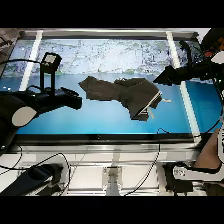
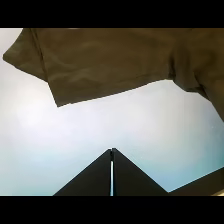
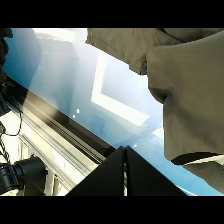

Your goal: Fold the clothes and pants, and hang the long-sleeved shirts on hangers.

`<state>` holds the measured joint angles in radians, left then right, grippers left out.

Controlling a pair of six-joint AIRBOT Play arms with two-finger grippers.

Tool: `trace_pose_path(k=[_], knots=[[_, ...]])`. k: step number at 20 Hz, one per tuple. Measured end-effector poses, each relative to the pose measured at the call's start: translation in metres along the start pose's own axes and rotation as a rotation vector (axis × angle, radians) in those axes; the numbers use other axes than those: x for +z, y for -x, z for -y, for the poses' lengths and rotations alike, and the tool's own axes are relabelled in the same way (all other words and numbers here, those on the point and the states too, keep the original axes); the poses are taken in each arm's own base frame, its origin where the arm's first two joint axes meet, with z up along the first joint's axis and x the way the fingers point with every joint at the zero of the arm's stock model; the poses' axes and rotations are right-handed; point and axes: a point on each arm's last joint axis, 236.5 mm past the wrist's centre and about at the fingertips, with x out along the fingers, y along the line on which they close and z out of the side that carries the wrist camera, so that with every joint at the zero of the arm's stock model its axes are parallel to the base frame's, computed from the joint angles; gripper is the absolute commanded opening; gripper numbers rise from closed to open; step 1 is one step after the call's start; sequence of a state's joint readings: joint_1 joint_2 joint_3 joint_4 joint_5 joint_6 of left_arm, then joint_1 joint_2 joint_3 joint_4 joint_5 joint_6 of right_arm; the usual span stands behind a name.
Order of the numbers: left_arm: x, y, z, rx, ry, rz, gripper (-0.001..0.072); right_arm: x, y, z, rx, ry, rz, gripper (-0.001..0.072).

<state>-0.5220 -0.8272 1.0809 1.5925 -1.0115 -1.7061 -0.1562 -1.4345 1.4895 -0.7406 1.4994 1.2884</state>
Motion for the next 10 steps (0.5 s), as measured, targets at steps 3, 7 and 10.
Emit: trace_pose_path(k=[3, 7, 10], knots=[[-0.0009, 0.0, -0.0001, 0.001, 0.0, -0.004, 0.0005, 0.0, 0.0, 0.0001, 0.0, 0.0, 0.0, 0.0018], [-0.0014, 0.0, -0.0003, 0.001, 0.0, -0.006, 0.0005, 0.0, 0.0001, 0.0, 0.0, 0.0, 0.0, 0.0018], [-0.0017, -0.0004, -0.0002, 0.001, 0.0, -0.008, 0.0004, 0.0, 0.0001, 0.0, 0.0, 0.0, 0.0, 0.0018]])
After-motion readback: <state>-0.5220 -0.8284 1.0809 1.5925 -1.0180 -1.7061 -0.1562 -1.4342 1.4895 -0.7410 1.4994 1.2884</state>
